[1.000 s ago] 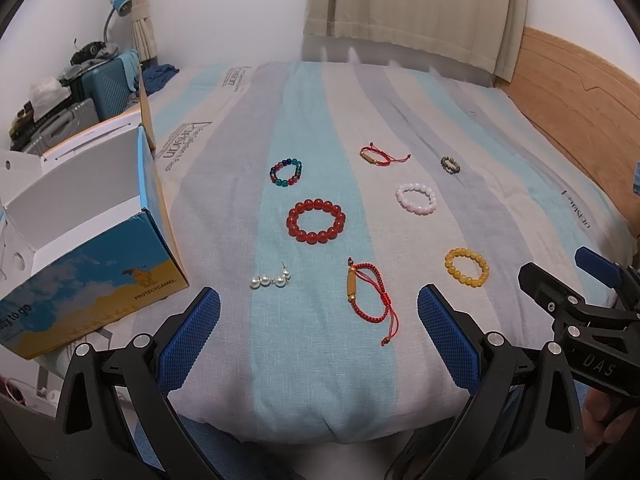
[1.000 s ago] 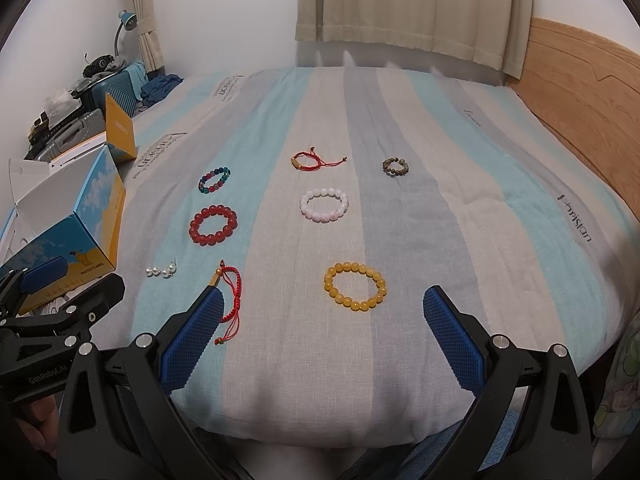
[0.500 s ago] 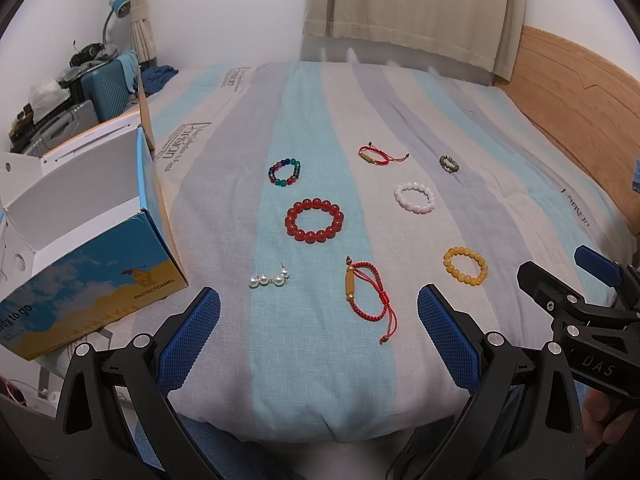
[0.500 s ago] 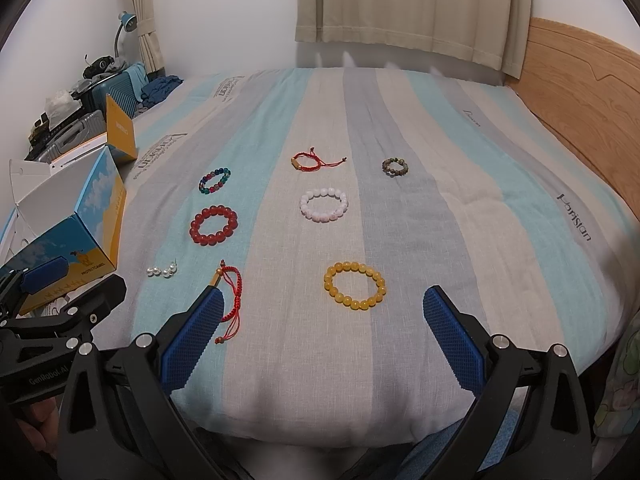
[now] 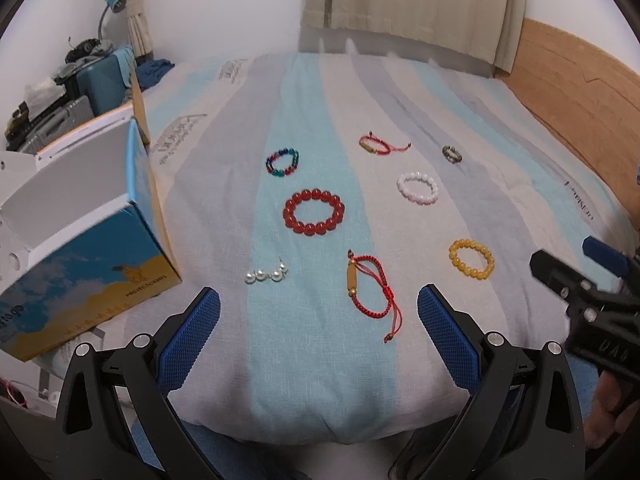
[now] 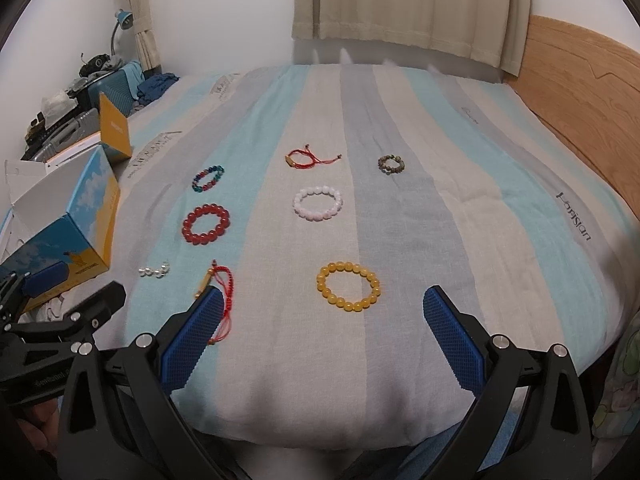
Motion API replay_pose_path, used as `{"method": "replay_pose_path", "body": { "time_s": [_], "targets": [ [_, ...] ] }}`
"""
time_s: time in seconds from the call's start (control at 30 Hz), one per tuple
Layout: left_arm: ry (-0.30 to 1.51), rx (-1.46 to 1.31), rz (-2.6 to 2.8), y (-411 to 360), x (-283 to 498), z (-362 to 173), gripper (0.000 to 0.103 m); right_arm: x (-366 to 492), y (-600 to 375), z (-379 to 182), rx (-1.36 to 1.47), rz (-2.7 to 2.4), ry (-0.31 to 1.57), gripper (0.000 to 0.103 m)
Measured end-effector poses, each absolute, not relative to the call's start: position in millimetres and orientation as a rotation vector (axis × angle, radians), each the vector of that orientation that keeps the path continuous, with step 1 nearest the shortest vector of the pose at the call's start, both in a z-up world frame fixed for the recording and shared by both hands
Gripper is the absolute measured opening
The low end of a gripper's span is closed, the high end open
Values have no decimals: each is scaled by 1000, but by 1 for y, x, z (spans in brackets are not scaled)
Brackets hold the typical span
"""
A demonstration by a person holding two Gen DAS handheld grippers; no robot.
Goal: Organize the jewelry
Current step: 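Grasp the red cord bracelet with left tool while right tool grasps yellow bead bracelet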
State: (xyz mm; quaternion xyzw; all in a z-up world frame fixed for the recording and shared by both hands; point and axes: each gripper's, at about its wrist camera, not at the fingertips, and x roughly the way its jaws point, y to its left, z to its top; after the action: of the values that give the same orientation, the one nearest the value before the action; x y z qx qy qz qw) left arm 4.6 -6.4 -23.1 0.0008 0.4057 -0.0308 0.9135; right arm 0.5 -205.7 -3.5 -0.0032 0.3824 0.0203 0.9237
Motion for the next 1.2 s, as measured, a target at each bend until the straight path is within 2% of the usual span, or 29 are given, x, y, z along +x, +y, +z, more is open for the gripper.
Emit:
{"method": "replay_pose_path", "body": {
  "time_s": [0.3,0.53,0.6,0.73,0.83,0.9,0.93,1.0,1.03,1.07,1.1,1.13,1.17,1.2],
  "targets": [
    [931,34,-120,-42,42,-76,97,50,-230,-45,-18,17,900,95],
    [968,70,-146,-75,79,-113,96,95,-248,-88,3,26,1014,83],
    [988,62,-138,-75,87,-123,91,104,-249,-99,2,33,1034,80],
    [994,61,-133,-75,96,-135,92,120,-251,-121,16,50,1083,69],
    [994,69,-134,-77,96,-136,88,123,-250,-128,13,56,1089,68],
    [999,67,-135,-77,96,-135,80,125,-248,-130,10,56,1084,65],
    [1001,68,-132,-77,96,-134,76,125,-248,-130,5,60,1081,59],
    [1007,63,-136,-75,97,-132,61,124,-244,-129,-20,60,1072,50],
    [1011,60,-139,-74,97,-131,57,124,-243,-129,-30,61,1071,43],
    [1016,61,-140,-73,97,-130,48,124,-241,-128,-38,59,1067,35],
    [1022,62,-140,-73,97,-129,38,123,-240,-128,-47,56,1065,32],
    [1031,64,-142,-73,97,-128,33,123,-240,-127,-53,52,1064,25],
    [1040,69,-144,-73,96,-126,22,122,-239,-126,-57,50,1064,17],
    [1046,74,-141,-72,96,-125,14,121,-240,-126,-56,52,1065,13]
  ]
}}
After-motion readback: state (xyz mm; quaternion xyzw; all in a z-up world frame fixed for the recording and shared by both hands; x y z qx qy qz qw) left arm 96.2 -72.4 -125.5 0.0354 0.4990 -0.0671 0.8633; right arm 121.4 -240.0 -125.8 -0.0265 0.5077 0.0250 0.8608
